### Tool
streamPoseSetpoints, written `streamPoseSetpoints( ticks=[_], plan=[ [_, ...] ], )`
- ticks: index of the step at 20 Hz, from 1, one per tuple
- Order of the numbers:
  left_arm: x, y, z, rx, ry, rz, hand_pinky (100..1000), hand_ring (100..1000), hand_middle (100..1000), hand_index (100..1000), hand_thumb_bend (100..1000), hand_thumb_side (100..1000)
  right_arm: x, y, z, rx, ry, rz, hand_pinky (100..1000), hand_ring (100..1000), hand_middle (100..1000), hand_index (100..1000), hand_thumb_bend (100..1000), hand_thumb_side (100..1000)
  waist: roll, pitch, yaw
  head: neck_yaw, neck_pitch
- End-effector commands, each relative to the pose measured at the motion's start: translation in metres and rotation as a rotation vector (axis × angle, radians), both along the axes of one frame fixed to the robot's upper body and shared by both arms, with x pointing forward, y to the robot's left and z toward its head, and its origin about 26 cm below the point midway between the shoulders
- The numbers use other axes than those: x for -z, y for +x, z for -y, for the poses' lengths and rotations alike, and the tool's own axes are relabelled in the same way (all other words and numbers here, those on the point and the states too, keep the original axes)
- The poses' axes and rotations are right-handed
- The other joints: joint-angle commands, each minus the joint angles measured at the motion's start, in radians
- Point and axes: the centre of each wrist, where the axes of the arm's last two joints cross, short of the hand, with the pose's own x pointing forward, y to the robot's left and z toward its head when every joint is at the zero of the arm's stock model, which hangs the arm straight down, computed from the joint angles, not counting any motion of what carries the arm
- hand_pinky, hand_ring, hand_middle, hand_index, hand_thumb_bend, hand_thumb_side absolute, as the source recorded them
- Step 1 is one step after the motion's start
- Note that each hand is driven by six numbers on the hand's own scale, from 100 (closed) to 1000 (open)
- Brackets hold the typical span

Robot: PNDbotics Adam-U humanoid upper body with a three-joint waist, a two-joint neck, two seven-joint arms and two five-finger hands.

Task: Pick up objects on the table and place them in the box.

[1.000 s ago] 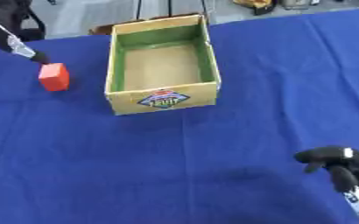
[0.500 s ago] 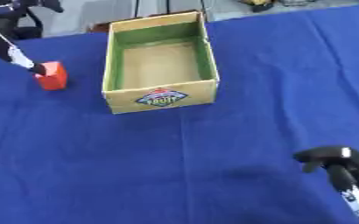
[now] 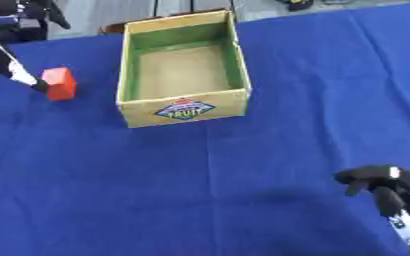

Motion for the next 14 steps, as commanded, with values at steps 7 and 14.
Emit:
streamPoseSetpoints(
  ticks=[7,14],
  plan=[
    [-0.006,-0.005,-0.026,-0.138,0.015,-0.068,724,667,684,807,764,472,-0.006,0.0,0.001,-0.003,-0.012,0.026,801,761,528,756,100,593,-0.011,-0.01,0.005,-0.004,-0.003],
    [0.002,-0.002,-0.037,-0.192,-0.039,-0.139,705,636,670,811,736,449,-0.005,0.0,0.0,-0.002,-0.01,0.029,801,761,528,756,100,596,-0.018,-0.006,0.008,-0.006,-0.007]
  ],
)
